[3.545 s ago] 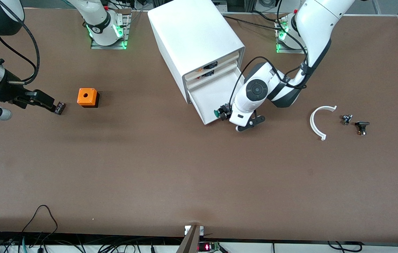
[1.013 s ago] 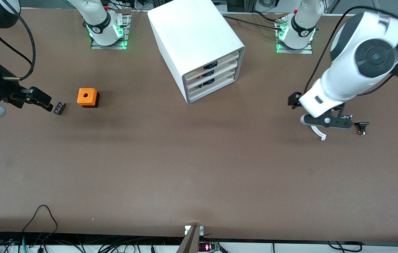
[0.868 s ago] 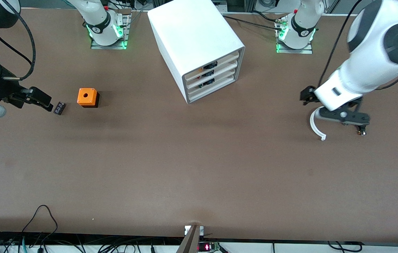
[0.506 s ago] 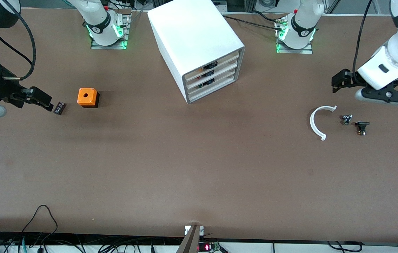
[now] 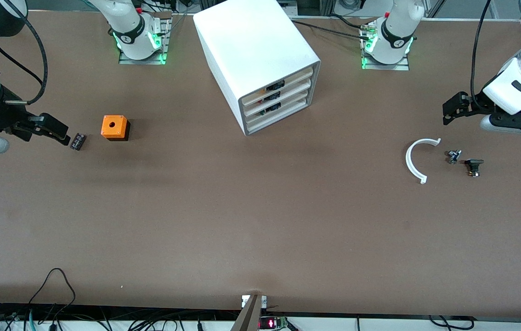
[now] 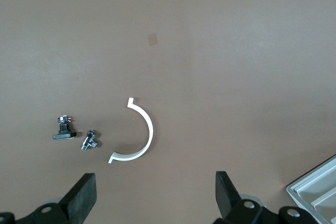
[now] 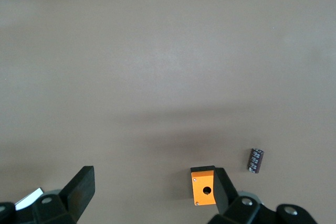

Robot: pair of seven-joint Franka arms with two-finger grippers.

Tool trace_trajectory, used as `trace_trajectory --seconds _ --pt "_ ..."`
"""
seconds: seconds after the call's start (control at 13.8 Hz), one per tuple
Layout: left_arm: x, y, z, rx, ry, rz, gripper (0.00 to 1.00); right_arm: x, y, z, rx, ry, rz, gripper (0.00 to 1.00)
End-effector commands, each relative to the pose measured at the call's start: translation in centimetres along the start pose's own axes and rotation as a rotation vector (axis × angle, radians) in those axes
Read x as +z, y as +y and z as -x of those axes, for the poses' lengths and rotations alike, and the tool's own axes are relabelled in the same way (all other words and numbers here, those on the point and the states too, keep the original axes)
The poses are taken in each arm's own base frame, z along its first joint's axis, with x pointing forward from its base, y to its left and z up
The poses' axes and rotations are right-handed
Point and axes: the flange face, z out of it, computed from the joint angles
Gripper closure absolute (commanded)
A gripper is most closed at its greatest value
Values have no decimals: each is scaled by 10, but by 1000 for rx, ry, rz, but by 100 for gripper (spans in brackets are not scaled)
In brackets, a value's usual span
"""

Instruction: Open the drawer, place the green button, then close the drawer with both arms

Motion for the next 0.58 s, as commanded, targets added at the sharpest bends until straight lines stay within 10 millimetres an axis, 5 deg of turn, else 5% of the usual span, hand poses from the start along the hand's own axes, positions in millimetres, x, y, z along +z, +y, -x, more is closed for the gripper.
trace_trajectory --seconds 0.0,0.51 --pt "-6 6 5 15 -6 23 0 -8 0 4 -3 -4 -6 0" --pt "-8 8 6 22 -14 18 0 -8 0 4 -3 -4 -6 0"
